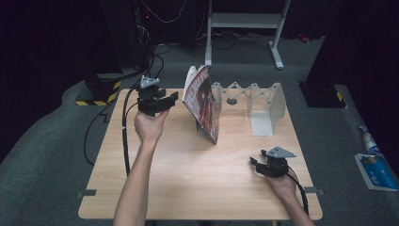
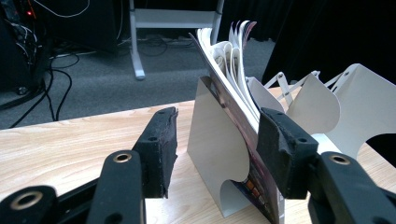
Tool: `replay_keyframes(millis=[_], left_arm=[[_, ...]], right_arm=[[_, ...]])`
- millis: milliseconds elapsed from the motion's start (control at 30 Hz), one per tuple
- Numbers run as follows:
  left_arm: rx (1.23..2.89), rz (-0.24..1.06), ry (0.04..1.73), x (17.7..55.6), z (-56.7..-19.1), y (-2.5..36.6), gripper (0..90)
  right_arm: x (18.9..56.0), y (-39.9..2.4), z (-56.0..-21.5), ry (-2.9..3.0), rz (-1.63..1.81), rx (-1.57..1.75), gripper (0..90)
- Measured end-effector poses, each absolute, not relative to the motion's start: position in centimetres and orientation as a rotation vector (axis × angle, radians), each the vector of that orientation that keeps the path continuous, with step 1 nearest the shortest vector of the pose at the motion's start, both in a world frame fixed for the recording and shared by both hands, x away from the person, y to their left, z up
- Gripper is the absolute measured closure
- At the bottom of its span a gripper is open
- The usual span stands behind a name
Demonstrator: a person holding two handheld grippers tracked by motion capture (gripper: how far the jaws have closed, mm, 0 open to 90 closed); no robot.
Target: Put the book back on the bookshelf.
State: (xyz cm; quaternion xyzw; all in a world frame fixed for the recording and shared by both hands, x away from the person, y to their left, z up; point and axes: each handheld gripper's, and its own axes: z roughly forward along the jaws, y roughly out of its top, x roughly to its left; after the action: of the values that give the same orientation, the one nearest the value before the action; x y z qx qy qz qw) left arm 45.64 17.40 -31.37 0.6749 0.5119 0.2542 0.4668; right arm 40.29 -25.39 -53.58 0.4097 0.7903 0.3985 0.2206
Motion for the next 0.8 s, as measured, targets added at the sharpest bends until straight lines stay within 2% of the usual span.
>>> replay_keyframes(millis=[800], left_arm=[[1.630, 0.659, 1.238, 43.9, -31.2, 18.7, 47.7]], right_arm=[[40.3, -25.4, -53.6, 2.185, 1.102, 1.134, 37.9]])
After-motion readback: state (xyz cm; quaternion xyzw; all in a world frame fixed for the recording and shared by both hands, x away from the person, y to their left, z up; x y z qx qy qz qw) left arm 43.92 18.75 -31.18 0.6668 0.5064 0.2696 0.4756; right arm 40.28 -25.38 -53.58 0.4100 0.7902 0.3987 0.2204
